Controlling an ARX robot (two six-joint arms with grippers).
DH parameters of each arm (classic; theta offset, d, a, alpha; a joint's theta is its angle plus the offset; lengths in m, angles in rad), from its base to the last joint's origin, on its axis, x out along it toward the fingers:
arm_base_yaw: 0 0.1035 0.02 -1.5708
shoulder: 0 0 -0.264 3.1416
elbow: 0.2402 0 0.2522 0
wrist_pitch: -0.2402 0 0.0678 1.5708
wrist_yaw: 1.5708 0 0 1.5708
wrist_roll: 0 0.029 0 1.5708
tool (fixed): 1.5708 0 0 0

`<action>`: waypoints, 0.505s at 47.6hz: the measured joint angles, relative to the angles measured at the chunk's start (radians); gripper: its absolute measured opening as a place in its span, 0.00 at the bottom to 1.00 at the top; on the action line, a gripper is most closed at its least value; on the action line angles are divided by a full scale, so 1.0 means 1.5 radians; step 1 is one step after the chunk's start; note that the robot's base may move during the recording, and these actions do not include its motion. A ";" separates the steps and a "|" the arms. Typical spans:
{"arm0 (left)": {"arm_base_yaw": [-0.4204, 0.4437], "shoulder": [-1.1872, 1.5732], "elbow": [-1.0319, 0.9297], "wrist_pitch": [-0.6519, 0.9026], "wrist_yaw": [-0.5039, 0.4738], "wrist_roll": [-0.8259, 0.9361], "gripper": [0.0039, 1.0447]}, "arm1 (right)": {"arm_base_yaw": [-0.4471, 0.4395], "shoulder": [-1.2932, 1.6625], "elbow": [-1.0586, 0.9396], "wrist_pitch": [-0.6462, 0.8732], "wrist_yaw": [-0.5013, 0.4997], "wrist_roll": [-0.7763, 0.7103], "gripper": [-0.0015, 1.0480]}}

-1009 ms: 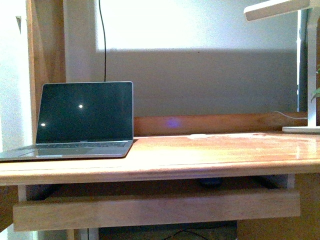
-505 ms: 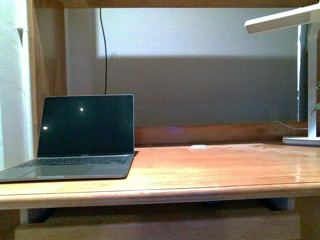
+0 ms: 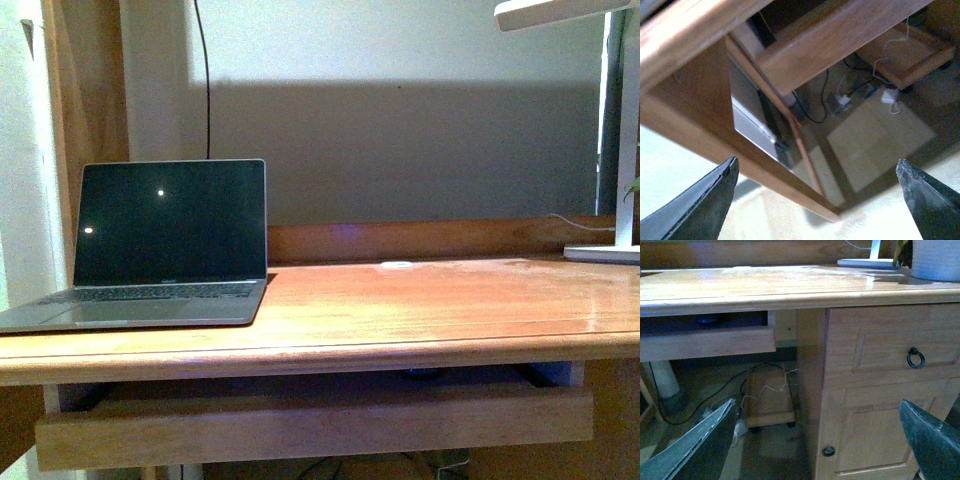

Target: Place mouse

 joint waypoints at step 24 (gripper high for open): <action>-0.008 0.301 0.162 0.207 0.049 0.490 0.93 | 0.000 0.000 0.000 0.000 0.000 0.000 0.93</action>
